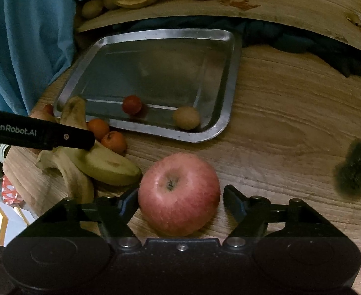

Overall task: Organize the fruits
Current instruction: 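Grasp the yellow banana with the left gripper while the right gripper grasps the large red apple, then carry the banana with the left gripper while the right gripper carries the apple over the tray, then open the left gripper to drop the banana while the right gripper releases the apple in the tray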

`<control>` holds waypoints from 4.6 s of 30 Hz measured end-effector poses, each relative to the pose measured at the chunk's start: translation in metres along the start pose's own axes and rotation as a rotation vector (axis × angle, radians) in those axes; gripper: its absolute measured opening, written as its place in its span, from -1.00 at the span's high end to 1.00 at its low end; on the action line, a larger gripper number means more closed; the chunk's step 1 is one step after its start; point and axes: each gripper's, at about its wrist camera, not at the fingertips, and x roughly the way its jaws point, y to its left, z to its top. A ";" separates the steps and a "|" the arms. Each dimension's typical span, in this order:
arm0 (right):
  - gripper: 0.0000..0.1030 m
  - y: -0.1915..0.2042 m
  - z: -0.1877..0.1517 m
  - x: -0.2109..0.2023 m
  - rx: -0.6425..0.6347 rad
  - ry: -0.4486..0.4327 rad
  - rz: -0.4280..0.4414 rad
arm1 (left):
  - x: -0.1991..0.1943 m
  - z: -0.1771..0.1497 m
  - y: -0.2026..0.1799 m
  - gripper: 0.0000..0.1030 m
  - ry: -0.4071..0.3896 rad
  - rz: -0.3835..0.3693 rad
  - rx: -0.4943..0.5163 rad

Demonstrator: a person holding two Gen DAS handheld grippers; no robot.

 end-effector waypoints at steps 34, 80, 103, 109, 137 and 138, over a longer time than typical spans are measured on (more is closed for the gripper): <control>-0.32 -0.001 0.005 -0.001 0.039 -0.016 -0.015 | 0.009 0.009 0.002 0.23 -0.040 -0.097 0.052; -0.32 0.002 0.070 0.004 0.002 -0.142 0.017 | -0.009 0.073 0.050 0.23 -0.202 -0.043 -0.118; -0.33 0.006 0.109 0.050 -0.041 -0.101 0.027 | 0.040 0.100 0.085 0.21 -0.103 -0.007 -0.220; -0.33 0.007 0.109 0.049 -0.028 -0.100 0.020 | 0.052 0.106 0.092 0.19 -0.079 0.033 -0.227; -0.95 0.026 0.077 -0.013 0.011 -0.228 -0.058 | 0.008 0.064 0.075 -0.95 -0.168 0.045 -0.142; -0.96 0.027 0.074 -0.016 0.015 -0.233 -0.059 | 0.005 0.060 0.074 -0.96 -0.171 0.046 -0.141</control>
